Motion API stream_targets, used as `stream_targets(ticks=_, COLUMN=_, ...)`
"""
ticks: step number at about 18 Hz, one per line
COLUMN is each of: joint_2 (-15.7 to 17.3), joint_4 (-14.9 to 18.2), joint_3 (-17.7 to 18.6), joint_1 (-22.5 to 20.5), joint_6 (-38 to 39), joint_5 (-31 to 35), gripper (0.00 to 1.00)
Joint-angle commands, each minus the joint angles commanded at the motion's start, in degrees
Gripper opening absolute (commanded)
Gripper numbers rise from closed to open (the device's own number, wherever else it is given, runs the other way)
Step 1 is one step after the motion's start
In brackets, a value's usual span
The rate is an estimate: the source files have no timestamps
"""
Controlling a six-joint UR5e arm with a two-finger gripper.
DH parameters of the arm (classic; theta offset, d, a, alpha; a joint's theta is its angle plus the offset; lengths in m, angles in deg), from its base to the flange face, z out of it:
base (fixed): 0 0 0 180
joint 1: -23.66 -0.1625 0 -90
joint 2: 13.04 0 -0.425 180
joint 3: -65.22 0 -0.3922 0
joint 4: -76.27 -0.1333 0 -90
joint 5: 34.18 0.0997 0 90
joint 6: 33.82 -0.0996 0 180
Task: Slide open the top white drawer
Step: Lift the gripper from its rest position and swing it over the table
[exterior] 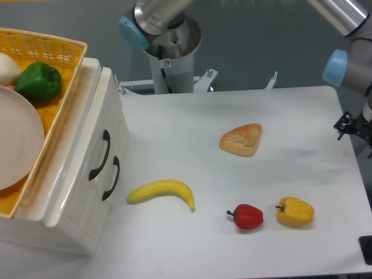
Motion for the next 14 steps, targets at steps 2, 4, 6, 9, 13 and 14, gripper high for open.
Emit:
stream_targets(ticks=2, joint_2=0.00, joint_4=0.00, joint_3=0.00, joint_1=0.09, joint_6=-0.09, joint_5=0.00, gripper=1.00)
stream_targets(ticks=4, joint_2=0.00, joint_4=-0.09, joint_3=0.09, joint_1=0.09, joint_6=-0.09, joint_5=-0.17, gripper=1.00)
stream_targets(ticks=6, joint_2=0.35, joint_4=-0.26, joint_3=0.87, joint_1=1.05, joint_6=0.00, joint_5=-0.09, gripper=1.00)
stream_targets(ticks=9, joint_2=1.75, joint_4=-0.26, joint_3=1.49, joint_1=2.99, joint_6=4.02, joint_5=0.61, gripper=1.00)
stream_targets(ticks=13, joint_2=4.04, joint_4=-0.18, joint_3=3.95, joint_1=5.36, joint_6=9.75, joint_5=0.79, gripper=1.00)
stream_targets(ticks=14, joint_2=4.57, joint_4=-0.18, joint_3=4.39, joint_1=5.62, joint_6=11.67, joint_5=0.88, gripper=1.00)
